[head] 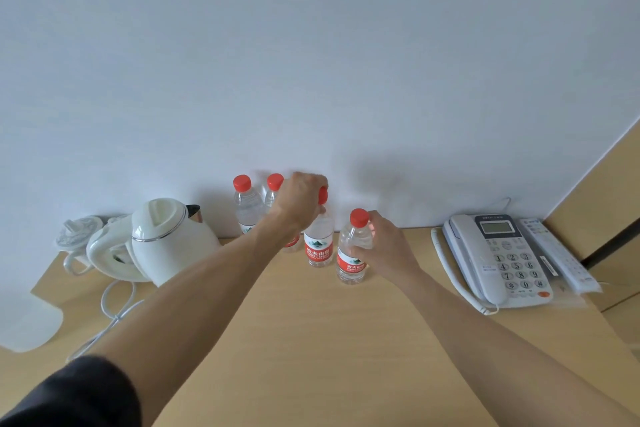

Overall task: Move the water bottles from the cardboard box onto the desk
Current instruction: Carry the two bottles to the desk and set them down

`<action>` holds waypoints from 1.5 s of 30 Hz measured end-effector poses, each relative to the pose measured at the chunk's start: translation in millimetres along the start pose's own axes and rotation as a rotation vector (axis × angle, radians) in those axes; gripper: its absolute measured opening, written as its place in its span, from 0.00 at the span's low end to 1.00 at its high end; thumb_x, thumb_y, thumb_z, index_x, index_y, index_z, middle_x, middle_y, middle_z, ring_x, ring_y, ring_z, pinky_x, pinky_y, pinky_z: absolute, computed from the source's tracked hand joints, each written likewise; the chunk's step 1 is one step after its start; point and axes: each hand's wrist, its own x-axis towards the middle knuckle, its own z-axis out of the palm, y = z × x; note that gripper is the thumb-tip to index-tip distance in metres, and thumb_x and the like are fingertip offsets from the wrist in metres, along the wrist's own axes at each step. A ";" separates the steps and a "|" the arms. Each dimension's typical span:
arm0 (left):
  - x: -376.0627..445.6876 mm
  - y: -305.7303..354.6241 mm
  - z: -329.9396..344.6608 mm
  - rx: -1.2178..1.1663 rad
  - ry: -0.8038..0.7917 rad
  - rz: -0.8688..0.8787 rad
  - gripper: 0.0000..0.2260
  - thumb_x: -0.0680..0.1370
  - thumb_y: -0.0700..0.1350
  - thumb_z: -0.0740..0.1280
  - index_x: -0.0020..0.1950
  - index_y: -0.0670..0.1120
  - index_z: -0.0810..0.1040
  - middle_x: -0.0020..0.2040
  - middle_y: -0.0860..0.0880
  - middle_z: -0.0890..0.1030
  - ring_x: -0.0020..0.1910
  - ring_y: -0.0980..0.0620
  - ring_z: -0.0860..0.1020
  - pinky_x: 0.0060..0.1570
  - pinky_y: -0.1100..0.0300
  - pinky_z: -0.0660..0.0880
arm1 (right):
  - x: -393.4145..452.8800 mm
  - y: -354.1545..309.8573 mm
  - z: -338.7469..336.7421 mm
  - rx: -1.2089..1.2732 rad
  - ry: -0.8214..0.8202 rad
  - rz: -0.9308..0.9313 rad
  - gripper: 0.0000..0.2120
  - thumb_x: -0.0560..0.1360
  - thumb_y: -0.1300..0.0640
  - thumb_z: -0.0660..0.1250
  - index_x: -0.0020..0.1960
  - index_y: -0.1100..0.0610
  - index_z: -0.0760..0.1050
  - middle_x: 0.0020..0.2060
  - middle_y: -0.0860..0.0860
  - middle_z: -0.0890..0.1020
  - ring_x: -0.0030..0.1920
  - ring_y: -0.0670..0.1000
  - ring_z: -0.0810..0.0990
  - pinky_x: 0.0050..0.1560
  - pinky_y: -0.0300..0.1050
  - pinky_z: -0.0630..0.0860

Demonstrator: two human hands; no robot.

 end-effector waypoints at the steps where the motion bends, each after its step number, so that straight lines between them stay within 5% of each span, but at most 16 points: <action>1: 6.3 -1.0 -0.1 0.000 0.000 -0.009 0.12 0.71 0.39 0.78 0.54 0.42 0.83 0.48 0.45 0.85 0.48 0.44 0.82 0.48 0.54 0.78 | -0.2 0.1 0.4 0.004 0.001 -0.002 0.25 0.70 0.47 0.76 0.62 0.51 0.71 0.53 0.50 0.79 0.55 0.53 0.78 0.55 0.53 0.77; 8: 35.0 -9.9 -1.0 0.024 -0.001 -0.068 0.12 0.71 0.40 0.78 0.53 0.44 0.83 0.48 0.44 0.83 0.49 0.42 0.80 0.44 0.57 0.72 | 1.9 0.8 1.1 -0.026 0.002 0.001 0.25 0.71 0.47 0.77 0.62 0.54 0.72 0.53 0.54 0.79 0.55 0.55 0.78 0.54 0.50 0.76; 21: 41.5 -11.4 -4.6 0.077 -0.063 -0.100 0.14 0.73 0.41 0.78 0.56 0.43 0.82 0.53 0.42 0.82 0.52 0.41 0.80 0.54 0.48 0.79 | 4.6 3.7 -0.1 0.002 -0.008 -0.003 0.25 0.70 0.47 0.77 0.61 0.53 0.72 0.51 0.52 0.81 0.54 0.53 0.79 0.53 0.50 0.77; 30: 41.4 -11.4 -1.5 0.061 -0.060 -0.137 0.16 0.72 0.42 0.78 0.58 0.42 0.81 0.53 0.41 0.82 0.52 0.40 0.80 0.52 0.48 0.78 | 10.2 9.9 0.3 0.146 0.032 0.085 0.21 0.67 0.53 0.77 0.56 0.49 0.74 0.41 0.42 0.77 0.43 0.42 0.76 0.38 0.37 0.67; 45: 36.4 -12.1 1.9 0.023 0.004 -0.149 0.20 0.73 0.41 0.78 0.57 0.41 0.71 0.49 0.40 0.80 0.47 0.38 0.79 0.45 0.47 0.79 | 61.5 -2.9 10.7 0.172 0.089 0.096 0.21 0.67 0.56 0.79 0.54 0.58 0.72 0.41 0.46 0.74 0.43 0.50 0.75 0.36 0.39 0.68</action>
